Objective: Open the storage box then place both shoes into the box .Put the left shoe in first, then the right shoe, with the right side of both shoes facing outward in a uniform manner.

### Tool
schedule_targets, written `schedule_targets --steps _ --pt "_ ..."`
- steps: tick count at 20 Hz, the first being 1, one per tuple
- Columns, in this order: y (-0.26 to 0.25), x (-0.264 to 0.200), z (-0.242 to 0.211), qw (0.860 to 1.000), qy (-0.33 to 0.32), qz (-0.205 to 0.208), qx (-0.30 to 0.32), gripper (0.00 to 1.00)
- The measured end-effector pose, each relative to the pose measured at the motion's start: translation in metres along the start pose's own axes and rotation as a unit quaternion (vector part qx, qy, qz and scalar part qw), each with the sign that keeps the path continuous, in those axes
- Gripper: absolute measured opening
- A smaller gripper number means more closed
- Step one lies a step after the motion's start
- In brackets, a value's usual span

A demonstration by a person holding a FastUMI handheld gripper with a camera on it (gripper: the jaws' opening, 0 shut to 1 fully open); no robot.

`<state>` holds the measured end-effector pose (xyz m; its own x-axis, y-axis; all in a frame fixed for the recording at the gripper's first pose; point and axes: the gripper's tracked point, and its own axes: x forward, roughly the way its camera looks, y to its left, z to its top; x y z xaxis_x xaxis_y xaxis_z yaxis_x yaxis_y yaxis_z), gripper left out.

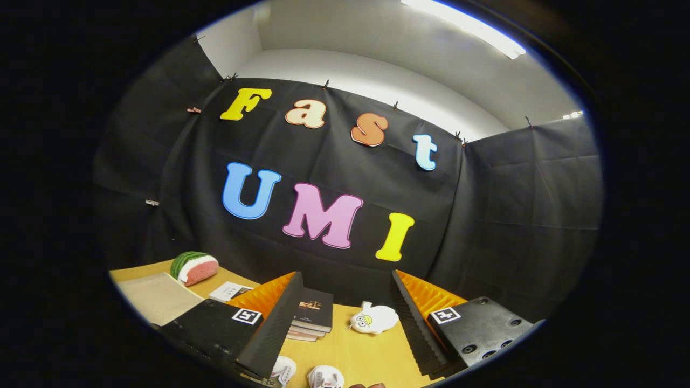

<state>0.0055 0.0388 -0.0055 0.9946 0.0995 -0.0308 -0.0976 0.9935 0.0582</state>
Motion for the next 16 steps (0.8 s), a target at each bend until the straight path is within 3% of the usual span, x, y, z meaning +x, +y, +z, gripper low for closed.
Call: schedule_targets --steps 5,9,11,16 --pt "0.035 0.006 -0.014 0.994 0.028 0.094 0.042 0.97" --pt "0.088 0.003 -0.032 0.971 0.068 0.206 0.105 0.97" --pt "0.116 -0.001 -0.047 0.946 0.109 0.26 0.162 0.97" --pt "0.189 -0.026 -0.084 0.848 0.226 0.372 0.303 0.98"
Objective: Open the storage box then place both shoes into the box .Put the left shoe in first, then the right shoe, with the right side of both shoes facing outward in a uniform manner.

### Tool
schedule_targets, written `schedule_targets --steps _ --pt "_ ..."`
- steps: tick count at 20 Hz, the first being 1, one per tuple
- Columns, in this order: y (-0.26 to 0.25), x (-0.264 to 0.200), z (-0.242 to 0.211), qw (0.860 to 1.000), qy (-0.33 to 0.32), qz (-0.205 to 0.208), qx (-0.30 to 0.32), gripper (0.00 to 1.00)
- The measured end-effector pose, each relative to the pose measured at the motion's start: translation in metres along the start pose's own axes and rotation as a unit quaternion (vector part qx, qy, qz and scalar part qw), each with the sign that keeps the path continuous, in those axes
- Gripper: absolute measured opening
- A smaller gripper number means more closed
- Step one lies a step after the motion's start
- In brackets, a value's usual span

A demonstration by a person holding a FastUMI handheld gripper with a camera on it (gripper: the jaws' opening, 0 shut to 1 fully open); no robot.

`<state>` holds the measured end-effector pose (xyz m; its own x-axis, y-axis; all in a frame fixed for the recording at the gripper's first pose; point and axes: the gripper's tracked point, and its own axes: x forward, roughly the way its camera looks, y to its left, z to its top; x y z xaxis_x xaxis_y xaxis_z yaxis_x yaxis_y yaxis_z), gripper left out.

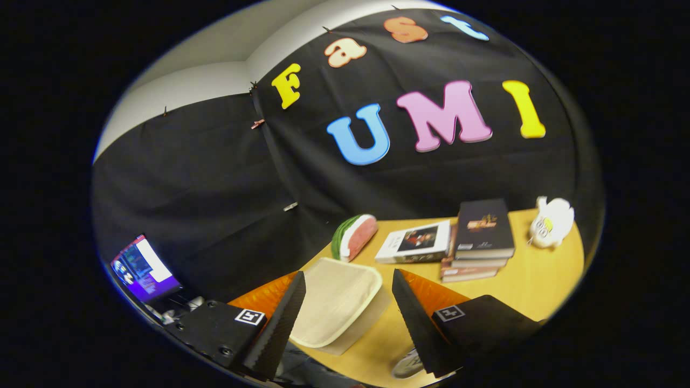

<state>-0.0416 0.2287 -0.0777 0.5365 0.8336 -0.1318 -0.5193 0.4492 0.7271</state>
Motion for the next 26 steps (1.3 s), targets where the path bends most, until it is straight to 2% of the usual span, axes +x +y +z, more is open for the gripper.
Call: schedule_targets --steps 4,8,11,15,18,19,21,23,26 --pt "0.005 0.03 -0.059 0.99 0.087 0.04 0.099 0.98" --pt "-0.006 0.05 -0.11 0.97 0.143 0.053 0.189 0.98" --pt "-0.006 0.063 -0.145 0.955 0.181 0.056 0.227 0.98" --pt "0.002 0.072 -0.177 0.923 0.229 0.082 0.3 0.97" --pt "0.008 0.075 -0.183 0.902 0.234 0.096 0.349 0.95" --pt "0.01 0.076 -0.179 0.898 0.226 0.101 0.363 0.78" --pt "0.015 0.068 -0.176 0.898 0.22 0.116 0.363 0.43" --pt "0.023 0.058 -0.169 0.899 0.215 0.133 0.358 0.17" --pt "0.044 0.051 -0.136 0.903 0.182 0.162 0.353 0.16"
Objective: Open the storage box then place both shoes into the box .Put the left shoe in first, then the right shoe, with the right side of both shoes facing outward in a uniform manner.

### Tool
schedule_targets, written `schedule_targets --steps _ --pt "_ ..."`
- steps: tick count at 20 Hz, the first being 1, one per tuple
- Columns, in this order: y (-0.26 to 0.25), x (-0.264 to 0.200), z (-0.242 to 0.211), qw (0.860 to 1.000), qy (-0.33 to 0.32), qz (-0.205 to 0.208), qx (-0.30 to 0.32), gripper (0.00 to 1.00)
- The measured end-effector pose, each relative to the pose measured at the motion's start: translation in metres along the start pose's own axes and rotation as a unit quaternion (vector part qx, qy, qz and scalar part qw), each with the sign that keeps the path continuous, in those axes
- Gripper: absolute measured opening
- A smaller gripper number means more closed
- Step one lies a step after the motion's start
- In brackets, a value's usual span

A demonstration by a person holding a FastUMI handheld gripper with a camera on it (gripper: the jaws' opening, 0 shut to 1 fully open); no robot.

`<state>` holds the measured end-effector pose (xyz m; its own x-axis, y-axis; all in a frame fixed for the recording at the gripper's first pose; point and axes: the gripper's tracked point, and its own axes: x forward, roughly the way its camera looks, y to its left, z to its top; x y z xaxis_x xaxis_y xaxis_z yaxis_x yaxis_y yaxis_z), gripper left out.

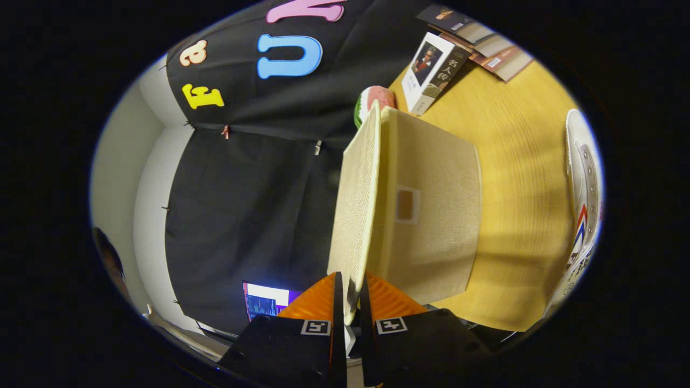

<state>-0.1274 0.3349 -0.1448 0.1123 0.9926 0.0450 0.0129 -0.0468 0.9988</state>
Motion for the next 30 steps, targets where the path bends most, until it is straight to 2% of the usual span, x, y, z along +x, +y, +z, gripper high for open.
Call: schedule_targets --steps 2,8,13,15,17,20,22,23,24,25,30 --pt "0.033 0.003 0.003 0.999 -0.002 0.015 -0.032 0.16" --pt "0.119 0.053 0.0 0.982 0.037 -0.002 -0.187 0.16" --pt "0.157 0.116 -0.013 0.975 0.064 -0.002 -0.215 0.16" --pt "0.164 0.143 -0.013 0.972 0.077 -0.008 -0.222 0.28" --pt "0.171 0.165 -0.016 0.971 0.078 -0.01 -0.228 0.3" --pt "0.172 0.192 -0.023 0.97 0.091 -0.014 -0.227 0.42" --pt "0.174 0.202 -0.031 0.971 0.101 -0.011 -0.217 0.65" --pt "0.173 0.205 -0.034 0.971 0.105 -0.013 -0.215 0.72" --pt "0.171 0.204 -0.036 0.971 0.106 -0.014 -0.213 0.92" --pt "0.172 0.204 -0.037 0.971 0.106 -0.015 -0.213 0.98" --pt "0.178 0.162 -0.01 0.972 0.058 -0.008 -0.227 0.98"
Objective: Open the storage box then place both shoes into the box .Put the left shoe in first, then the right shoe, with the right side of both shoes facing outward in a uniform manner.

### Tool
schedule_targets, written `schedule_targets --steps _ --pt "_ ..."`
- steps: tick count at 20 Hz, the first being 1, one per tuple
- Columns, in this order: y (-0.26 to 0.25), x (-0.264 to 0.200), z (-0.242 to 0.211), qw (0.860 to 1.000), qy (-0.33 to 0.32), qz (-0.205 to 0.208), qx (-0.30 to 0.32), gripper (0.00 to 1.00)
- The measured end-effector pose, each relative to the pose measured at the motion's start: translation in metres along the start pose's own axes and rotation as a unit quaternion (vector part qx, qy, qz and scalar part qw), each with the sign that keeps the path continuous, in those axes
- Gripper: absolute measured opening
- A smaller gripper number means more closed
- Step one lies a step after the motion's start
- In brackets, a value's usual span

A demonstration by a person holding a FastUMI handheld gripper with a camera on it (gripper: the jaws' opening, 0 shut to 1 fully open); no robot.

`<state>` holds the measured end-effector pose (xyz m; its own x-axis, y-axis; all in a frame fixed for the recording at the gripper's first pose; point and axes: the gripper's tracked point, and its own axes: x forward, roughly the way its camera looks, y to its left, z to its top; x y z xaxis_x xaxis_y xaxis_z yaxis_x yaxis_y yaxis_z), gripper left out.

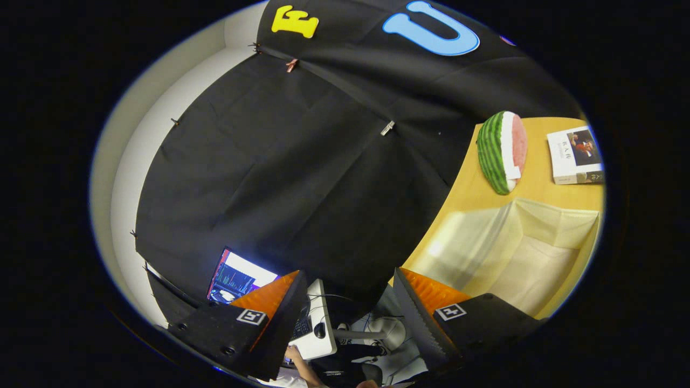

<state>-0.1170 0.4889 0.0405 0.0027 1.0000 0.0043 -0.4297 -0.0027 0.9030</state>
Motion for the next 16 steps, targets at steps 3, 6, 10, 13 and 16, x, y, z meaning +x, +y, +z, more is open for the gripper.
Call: schedule_targets --steps 3,6,10,13,16 --pt "-0.024 -0.046 0.019 0.998 -0.044 -0.035 -0.025 0.98" --pt "-0.065 -0.1 0.033 0.986 -0.084 -0.115 -0.09 0.97" --pt "-0.129 -0.188 0.043 0.942 -0.117 -0.263 -0.175 0.98" --pt "-0.181 -0.256 0.018 0.909 -0.12 -0.36 -0.171 0.98" --pt "-0.223 -0.295 -0.025 0.896 -0.107 -0.413 -0.125 0.98"
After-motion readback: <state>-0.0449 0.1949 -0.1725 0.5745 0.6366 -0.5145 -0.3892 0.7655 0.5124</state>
